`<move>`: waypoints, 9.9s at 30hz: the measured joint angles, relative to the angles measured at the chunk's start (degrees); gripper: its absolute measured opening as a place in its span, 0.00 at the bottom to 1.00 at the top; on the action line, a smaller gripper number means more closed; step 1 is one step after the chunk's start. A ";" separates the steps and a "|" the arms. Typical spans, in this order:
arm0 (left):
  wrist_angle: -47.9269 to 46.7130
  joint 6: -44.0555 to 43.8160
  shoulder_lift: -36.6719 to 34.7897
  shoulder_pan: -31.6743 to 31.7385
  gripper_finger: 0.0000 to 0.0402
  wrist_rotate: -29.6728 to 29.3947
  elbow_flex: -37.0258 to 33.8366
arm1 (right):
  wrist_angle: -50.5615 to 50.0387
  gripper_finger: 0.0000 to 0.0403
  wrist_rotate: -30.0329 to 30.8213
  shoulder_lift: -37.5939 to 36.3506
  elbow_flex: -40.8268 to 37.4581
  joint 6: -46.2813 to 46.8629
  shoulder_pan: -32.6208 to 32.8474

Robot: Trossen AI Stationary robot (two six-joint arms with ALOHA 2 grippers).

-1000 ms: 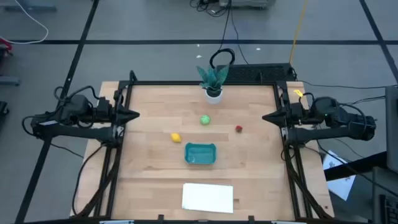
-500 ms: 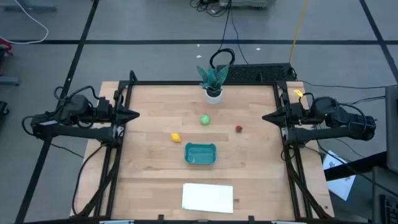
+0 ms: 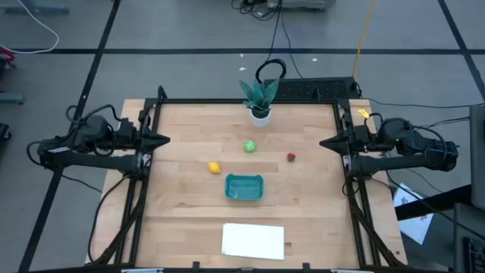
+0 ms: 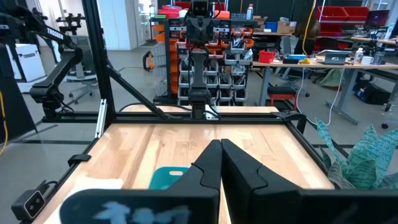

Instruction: Pick and placing Produce into tupperware

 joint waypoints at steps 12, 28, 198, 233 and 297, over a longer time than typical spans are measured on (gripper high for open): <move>-0.01 -0.01 0.01 -0.01 0.06 0.01 0.00 | 0.00 0.00 -0.02 -0.01 0.00 0.01 0.00; 0.00 -0.02 0.00 0.00 0.06 0.00 0.00 | 0.00 0.00 -0.02 0.01 0.00 -0.01 0.00; 9.01 5.77 11.28 16.13 0.00 3.13 1.21 | 6.37 0.00 10.67 -9.21 -12.40 0.70 0.00; 32.00 0.53 -8.62 16.17 0.00 7.65 -37.53 | 24.64 0.00 10.23 -21.12 -31.95 1.83 0.00; -15.54 37.67 60.73 19.00 0.02 14.39 21.57 | 20.96 0.00 10.16 -21.12 -31.86 3.90 0.00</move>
